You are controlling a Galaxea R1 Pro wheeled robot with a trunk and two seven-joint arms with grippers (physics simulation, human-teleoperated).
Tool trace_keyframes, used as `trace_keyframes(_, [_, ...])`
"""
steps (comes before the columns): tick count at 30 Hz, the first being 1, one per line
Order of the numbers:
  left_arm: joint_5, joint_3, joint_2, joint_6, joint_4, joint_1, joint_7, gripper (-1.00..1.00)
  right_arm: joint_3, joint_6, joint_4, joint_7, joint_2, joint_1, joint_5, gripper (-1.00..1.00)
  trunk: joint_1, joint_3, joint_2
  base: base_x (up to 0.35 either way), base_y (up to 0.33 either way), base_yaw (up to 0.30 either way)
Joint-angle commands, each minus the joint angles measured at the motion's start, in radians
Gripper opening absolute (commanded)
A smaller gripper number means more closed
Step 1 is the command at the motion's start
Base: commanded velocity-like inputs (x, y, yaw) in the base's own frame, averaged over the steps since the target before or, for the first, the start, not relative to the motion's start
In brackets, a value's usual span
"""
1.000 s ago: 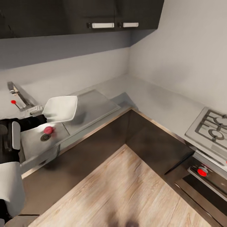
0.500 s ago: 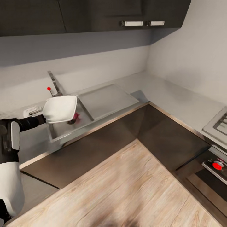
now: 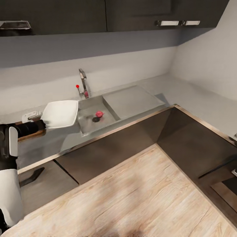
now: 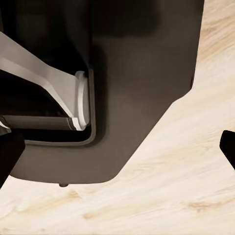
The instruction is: In the kitchen, take the Vidalia onion out of the sink, dice it on the chopping board with the paring knife, put the diced onion into the bowl on the countertop, then place both the paring knife and the chopping board into the sink.
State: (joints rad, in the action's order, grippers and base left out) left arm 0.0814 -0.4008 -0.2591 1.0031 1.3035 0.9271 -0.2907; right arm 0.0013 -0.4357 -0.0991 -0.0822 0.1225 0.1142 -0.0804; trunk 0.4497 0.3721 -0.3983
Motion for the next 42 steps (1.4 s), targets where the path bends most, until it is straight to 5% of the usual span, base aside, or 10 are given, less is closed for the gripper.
trace_keyframes(1, [0.012,-0.001,-0.002,0.006,0.000,0.001,0.002,-1.00,0.000,0.000,-0.002,-0.008,0.000,0.001,-0.009,1.00,0.000,0.002,-0.002,-0.097,0.285,0.170])
trace_keyframes(9, [0.013,-0.047,-0.004,0.006,-0.005,0.001,0.002,-1.00,0.000,0.002,-0.003,-0.008,0.002,0.001,-0.009,1.00,0.000,0.005,-0.002,-0.042,0.295,0.121])
trace_keyframes(23, [0.013,-0.061,-0.005,0.005,-0.017,0.001,0.002,-1.00,0.001,0.002,-0.019,-0.007,0.005,0.001,-0.009,1.00,0.000,0.006,-0.002,-0.001,0.302,0.004])
trace_keyframes(30, [0.012,-0.109,-0.005,0.005,-0.017,0.001,0.002,-1.00,0.000,0.002,-0.019,-0.011,0.005,0.001,-0.009,1.00,0.000,0.007,-0.002,0.000,0.302,0.110])
trace_keyframes(42, [0.012,-0.116,-0.005,0.004,-0.025,0.001,0.002,-1.00,0.001,0.003,-0.019,-0.010,0.005,0.001,-0.009,1.00,0.000,0.012,-0.002,0.000,0.302,0.221])
